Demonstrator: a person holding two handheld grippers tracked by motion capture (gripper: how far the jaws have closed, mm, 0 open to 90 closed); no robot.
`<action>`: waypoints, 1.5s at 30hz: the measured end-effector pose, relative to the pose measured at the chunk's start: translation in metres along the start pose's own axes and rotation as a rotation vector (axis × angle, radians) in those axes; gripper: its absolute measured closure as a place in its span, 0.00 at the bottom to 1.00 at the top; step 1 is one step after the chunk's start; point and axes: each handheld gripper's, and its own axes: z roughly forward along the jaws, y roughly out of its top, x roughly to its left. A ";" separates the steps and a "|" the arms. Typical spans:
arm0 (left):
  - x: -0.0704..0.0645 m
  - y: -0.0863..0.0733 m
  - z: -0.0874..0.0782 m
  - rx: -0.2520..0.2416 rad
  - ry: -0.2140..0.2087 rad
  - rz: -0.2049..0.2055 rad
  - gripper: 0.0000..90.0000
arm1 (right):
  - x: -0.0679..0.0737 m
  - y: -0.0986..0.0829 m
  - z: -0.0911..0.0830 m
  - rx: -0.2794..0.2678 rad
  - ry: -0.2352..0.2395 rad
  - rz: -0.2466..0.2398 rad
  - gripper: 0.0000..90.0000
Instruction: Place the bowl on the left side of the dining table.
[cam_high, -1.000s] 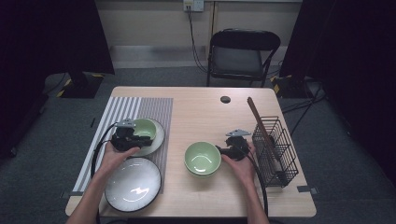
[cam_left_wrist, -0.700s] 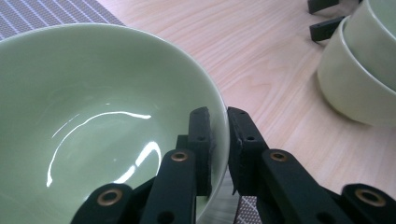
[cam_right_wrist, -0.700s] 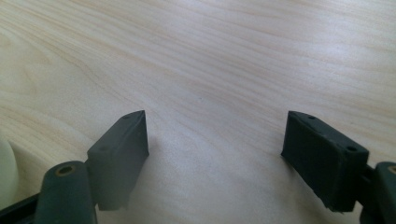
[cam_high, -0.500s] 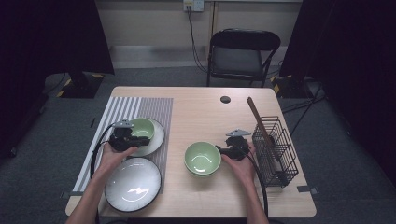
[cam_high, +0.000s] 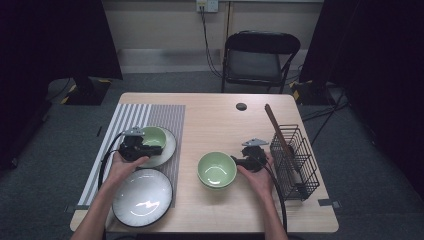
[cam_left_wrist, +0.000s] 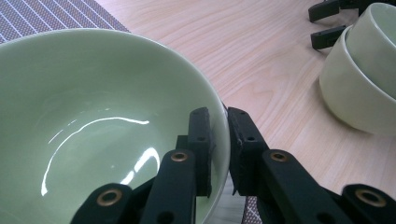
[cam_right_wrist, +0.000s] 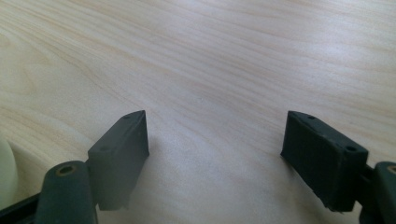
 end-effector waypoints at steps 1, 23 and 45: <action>0.000 0.000 0.000 -0.002 0.000 -0.002 0.90 | 0.000 0.000 0.000 0.000 0.000 0.000 0.25; 0.002 -0.001 -0.027 -0.073 0.015 -0.026 0.75 | 0.000 0.000 0.000 0.000 0.000 0.000 0.25; 0.044 -0.036 -0.083 -0.122 0.157 -0.147 0.31 | 0.000 0.000 0.000 0.000 0.000 0.000 0.25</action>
